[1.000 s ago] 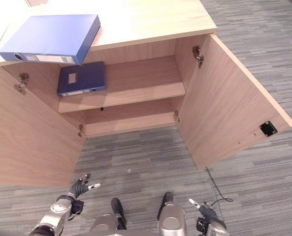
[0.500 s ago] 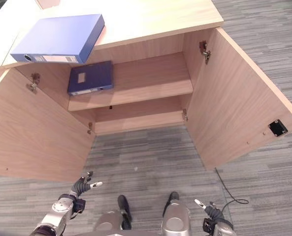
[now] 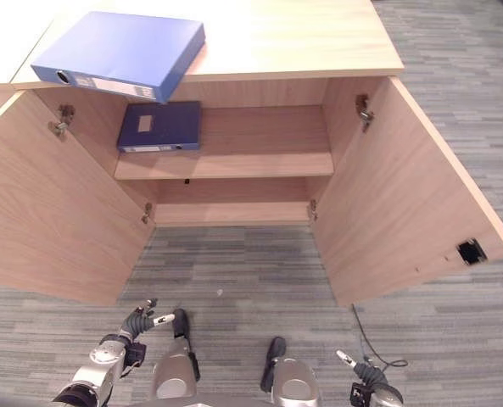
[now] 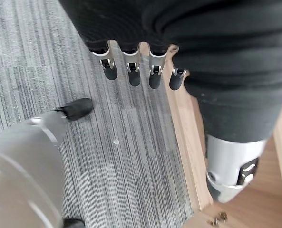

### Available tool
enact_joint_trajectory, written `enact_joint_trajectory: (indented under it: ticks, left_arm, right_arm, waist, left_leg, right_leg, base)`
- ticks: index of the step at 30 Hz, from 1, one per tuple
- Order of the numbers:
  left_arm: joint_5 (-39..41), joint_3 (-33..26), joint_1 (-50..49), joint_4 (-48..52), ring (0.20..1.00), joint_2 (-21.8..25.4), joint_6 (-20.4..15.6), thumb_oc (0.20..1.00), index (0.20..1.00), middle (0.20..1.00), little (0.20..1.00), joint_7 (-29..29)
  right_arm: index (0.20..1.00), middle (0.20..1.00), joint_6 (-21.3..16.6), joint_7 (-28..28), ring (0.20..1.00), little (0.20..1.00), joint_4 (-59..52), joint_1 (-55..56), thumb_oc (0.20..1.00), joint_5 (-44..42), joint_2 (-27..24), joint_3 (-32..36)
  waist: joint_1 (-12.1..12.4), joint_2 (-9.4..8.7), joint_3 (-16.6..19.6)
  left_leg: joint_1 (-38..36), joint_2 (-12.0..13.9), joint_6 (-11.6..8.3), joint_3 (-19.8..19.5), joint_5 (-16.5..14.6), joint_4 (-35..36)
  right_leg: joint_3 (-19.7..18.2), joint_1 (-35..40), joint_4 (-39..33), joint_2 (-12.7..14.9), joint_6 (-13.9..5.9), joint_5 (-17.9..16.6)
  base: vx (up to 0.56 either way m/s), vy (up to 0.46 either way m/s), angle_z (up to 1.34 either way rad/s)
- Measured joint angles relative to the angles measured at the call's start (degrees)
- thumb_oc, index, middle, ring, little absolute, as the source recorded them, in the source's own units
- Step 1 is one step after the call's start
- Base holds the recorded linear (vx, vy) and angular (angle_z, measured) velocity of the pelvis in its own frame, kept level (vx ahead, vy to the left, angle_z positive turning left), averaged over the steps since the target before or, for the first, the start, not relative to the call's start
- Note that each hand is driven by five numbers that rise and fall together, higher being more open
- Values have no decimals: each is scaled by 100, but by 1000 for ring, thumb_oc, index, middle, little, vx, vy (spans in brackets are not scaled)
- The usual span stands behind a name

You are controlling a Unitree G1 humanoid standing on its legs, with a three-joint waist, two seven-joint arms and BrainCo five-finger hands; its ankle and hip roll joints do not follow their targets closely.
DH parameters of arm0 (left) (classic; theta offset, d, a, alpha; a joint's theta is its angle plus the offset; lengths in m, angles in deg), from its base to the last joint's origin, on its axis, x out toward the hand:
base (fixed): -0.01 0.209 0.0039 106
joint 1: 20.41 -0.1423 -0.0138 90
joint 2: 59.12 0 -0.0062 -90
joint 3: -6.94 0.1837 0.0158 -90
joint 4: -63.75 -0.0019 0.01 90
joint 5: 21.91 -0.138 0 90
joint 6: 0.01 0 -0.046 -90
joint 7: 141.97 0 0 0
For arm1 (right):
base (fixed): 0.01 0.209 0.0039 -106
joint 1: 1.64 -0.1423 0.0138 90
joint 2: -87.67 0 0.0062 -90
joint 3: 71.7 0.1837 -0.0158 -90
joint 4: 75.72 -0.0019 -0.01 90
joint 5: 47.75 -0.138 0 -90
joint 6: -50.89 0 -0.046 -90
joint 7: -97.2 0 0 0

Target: Put the empty folder in the office cabinet

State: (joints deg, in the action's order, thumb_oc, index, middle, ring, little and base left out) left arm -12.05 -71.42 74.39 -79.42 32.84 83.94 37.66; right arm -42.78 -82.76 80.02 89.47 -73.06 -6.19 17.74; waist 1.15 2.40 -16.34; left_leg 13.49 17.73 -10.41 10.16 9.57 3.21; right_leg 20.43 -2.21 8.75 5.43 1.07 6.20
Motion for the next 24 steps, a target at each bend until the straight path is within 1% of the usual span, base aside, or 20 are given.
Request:
enact_joint_trajectory:
  ticks: [1,3,4,6,7,8,9,10,12,13,14,15,16,17,18,19,21,22,23,24]
  left_arm:
    - [0,-4,13,-151,1000,-3,10,1000,1000,1000,1000,1]
    - [0,-21,-82,-219,1000,-50,34,1000,1000,1000,1000,8]
    - [2,-211,-174,-296,1000,46,48,1000,1000,1000,1000,42]
    - [1,-401,-225,-324,1000,149,38,1000,1000,1000,1000,81]
    - [2,-467,-233,-337,1000,341,42,1000,1000,1000,1000,108]
    - [2,-492,-261,-342,1000,440,42,1000,1000,1000,1000,109]
    - [0,-525,-210,-406,1000,666,29,1000,1000,1000,1000,111]
    - [-5,-528,-148,-452,1000,717,42,1000,1000,1000,1000,107]
    - [-9,-491,-63,-533,1000,648,88,1000,1000,1000,1000,92]
    - [-9,-490,-32,-555,1000,594,89,1000,1000,1000,1000,87]
    - [-9,-488,-82,-594,1000,556,98,1000,1000,1000,1000,88]
    - [-7,-492,-12,-574,1000,517,100,1000,1000,1000,1000,87]
    - [-2,-492,26,-598,1000,495,96,1000,1000,1000,1000,93]
    - [-4,-466,7,-605,1000,473,115,1000,1000,1000,1000,86]
    - [-2,-482,-19,-578,1000,427,126,1000,1000,1000,1000,95]
    - [-3,-425,-31,-545,1000,452,125,1000,1000,1000,1000,94]
    - [-4,-389,66,-494,1000,459,106,1000,1000,1000,1000,113]
    - [3,-387,172,-463,1000,466,107,1000,1000,1000,1000,152]
    - [2,-382,209,-486,1000,434,116,1000,1000,1000,1000,161]
    - [5,-386,217,-430,1000,435,110,1000,1000,1000,1000,170]
  right_arm:
    - [1000,1000,5,-3,1000,1000,6,12,1000,1,-7,-94]
    - [1000,1000,2,0,1000,1000,1,76,1000,2,-102,-218]
    - [1000,1000,16,26,1000,1000,74,42,1000,20,-23,-461]
    - [1000,1000,9,62,1000,1000,96,-8,1000,217,120,-568]
    - [1000,1000,28,108,1000,1000,203,6,1000,266,294,-661]
    - [1000,1000,23,116,1000,1000,199,-32,1000,309,370,-656]
    - [1000,1000,8,122,1000,1000,235,-259,1000,414,513,-657]
    - [1000,1000,6,124,1000,1000,235,-369,1000,413,545,-636]
    - [1000,1000,-1,124,1000,1000,229,-570,1000,412,541,-635]
    - [1000,1000,10,121,1000,1000,236,-697,1000,410,537,-670]
    - [1000,1000,5,122,1000,1000,212,-742,1000,410,539,-672]
    - [1000,1000,0,125,1000,1000,167,-717,1000,410,536,-681]
    - [1000,1000,4,121,1000,1000,167,-789,1000,410,524,-765]
    - [1000,1000,11,112,1000,1000,157,-894,1000,409,493,-785]
    - [1000,1000,6,115,1000,1000,100,-876,1000,406,508,-810]
    - [1000,1000,7,117,1000,1000,57,-911,1000,405,521,-835]
    - [1000,1000,-3,123,1000,1000,-85,-862,1000,403,538,-837]
    - [1000,1000,-3,128,1000,1000,-127,-906,1000,403,550,-847]
    - [1000,1000,1,121,1000,1000,-249,-885,1000,404,527,-832]
    - [1000,1000,1,124,1000,1000,-270,-833,1000,404,513,-829]
  waist:
    - [63,4,1]
    - [119,149,81]
    - [289,-60,70]
    - [409,-243,101]
    - [522,-456,221]
    - [578,-623,238]
    - [664,-823,251]
    - [678,-915,269]
    - [711,-909,251]
    - [725,-910,247]
    - [725,-879,256]
    - [700,-926,266]
    - [690,-899,228]
    - [652,-816,153]
    - [519,-735,160]
    - [476,-681,113]
    - [410,-539,40]
    - [415,-456,-60]
    - [309,-320,-139]
    - [263,-269,-159]
  left_leg:
    - [-19,-53,86,-17,-58,32]
    - [-89,-58,85,-37,-578,-68]
    - [-175,-331,-29,-70,-222,-422]
    - [-210,-514,5,-60,-240,-688]
    - [-160,-689,450,110,-301,-927]
    - [-139,-773,583,148,-390,-1018]
    - [121,-858,624,203,-651,-1415]
    - [226,-874,619,205,-772,-1615]
    - [352,-864,726,251,-819,-1758]
    - [385,-861,747,259,-1009,-1822]
    - [364,-808,780,297,-936,-1782]
    - [314,-866,805,349,-1019,-1740]
    - [301,-873,858,388,-1132,-1776]
    - [216,-818,914,417,-1060,-1764]
    - [161,-822,990,436,-1115,-1787]
    - [36,-832,1069,517,-1166,-1722]
    - [-64,-872,1232,563,-1264,-1601]
    - [-298,-1006,1292,588,-1142,-1271]
    - [-525,-1076,1304,606,-989,-965]
    - [-612,-1111,1333,634,-937,-858]
  right_leg:
    - [-180,111,-65,54,-125,30]
    - [-324,348,-274,67,-436,0]
    - [-939,528,-367,236,-622,-25]
    - [-1081,675,-301,390,-765,139]
    - [-1145,751,-263,527,-768,110]
    - [-1170,779,-304,565,-787,69]
    - [-1199,758,-482,702,-865,59]
    - [-1198,730,-526,705,-947,-35]
    - [-1214,629,-545,715,-1025,-216]
    - [-1222,462,-280,705,-1042,-253]
    - [-1280,312,-43,732,-1053,-266]
    - [-1362,235,47,736,-1114,-398]
    - [-1361,8,498,751,-1133,-417]
    - [-1295,-326,1083,831,-1266,-519]
    - [-1316,-407,1354,850,-1346,-833]
    - [-1278,-620,1743,920,-1460,-1112]
    - [-1266,-848,2031,976,-1491,-1647]
    - [-1373,-1255,2694,1081,-1686,-1828]
    - [-1206,-1287,2680,1099,-1653,-1277]
    - [-1040,-1257,2457,1101,-1658,-1090]
  base:
    - [487,131,-20]
    - [585,180,-37]
    - [467,161,-49]
    - [394,155,-24]
    - [241,123,0]
    - [443,246,-9]
    - [207,125,-9]
    - [299,206,-17]
    - [238,203,-15]
    - [246,217,-21]
    - [234,283,-26]
    - [304,374,-20]
    - [235,369,-22]
    - [100,185,-22]
    - [63,165,-27]
    - [95,160,-16]
    - [278,236,-22]
    - [311,88,-19]
    - [225,-76,-15]
    - [169,-88,8]
